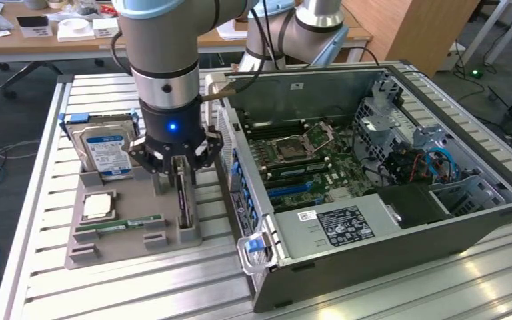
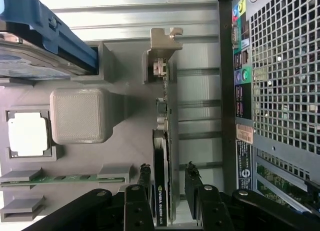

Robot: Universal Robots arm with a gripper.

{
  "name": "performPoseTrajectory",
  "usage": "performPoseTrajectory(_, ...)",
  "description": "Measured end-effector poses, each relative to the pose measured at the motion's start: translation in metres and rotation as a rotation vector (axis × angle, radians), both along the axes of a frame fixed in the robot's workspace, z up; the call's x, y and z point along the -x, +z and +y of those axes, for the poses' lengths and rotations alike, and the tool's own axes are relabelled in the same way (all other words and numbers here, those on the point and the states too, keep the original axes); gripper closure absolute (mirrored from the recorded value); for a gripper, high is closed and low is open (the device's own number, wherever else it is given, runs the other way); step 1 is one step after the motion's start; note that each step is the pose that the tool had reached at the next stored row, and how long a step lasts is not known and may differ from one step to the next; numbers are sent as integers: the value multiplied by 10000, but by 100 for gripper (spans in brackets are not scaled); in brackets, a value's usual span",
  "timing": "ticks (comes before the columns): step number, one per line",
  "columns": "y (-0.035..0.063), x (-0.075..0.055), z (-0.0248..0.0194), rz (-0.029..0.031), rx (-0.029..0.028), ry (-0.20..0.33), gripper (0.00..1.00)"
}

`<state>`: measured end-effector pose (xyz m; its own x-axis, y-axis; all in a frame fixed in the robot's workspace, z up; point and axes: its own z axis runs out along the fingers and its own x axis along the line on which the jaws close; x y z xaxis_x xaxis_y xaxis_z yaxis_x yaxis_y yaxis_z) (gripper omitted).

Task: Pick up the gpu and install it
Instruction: 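Pick up the gpu and move the gpu toward the slot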

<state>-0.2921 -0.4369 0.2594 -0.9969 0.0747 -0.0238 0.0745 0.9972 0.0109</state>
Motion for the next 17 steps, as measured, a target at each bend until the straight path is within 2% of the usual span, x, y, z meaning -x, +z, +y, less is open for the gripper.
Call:
performPoseTrajectory(9, -71, 26, 20, 0, 0, 4, 58)
performPoseTrajectory(17, -151, 37, 58, 0, 3, 2, 58)
